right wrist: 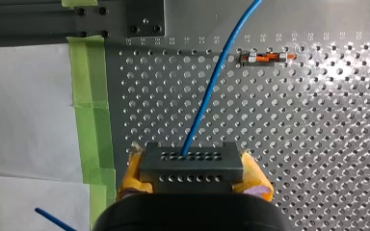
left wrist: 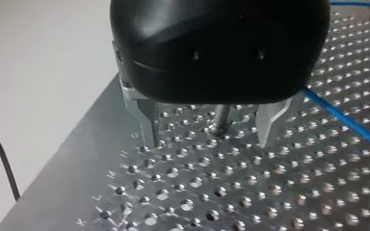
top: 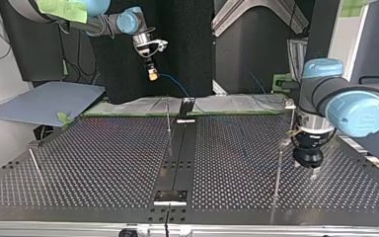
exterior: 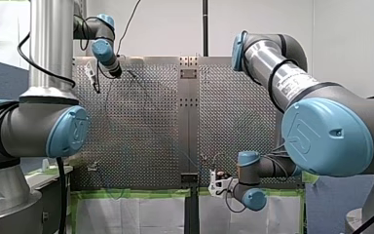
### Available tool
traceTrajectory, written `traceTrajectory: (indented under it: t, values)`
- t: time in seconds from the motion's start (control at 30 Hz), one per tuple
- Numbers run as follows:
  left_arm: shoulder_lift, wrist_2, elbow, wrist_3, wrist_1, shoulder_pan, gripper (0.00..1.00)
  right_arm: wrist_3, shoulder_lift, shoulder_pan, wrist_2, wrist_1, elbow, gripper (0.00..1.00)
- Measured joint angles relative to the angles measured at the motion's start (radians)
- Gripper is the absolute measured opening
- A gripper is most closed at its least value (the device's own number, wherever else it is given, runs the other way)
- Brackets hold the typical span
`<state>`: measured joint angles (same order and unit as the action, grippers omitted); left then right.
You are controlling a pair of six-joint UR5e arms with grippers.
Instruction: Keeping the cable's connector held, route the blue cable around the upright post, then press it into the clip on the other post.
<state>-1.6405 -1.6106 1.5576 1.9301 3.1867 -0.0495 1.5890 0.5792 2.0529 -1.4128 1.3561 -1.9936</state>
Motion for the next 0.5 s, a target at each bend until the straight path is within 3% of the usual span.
traceTrajectory:
  t: [0.27, 0.5]
  values:
    - [-0.038, -0.021, -0.070, 0.000, -0.003, -0.009, 1.00, 0.000, -0.001, 0.001, 0.003, 0.000, 0.000, 0.00]
    - [-0.063, -0.009, -0.085, -0.008, -0.005, -0.018, 1.00, 0.000, -0.001, 0.002, 0.003, 0.002, 0.000, 0.00]
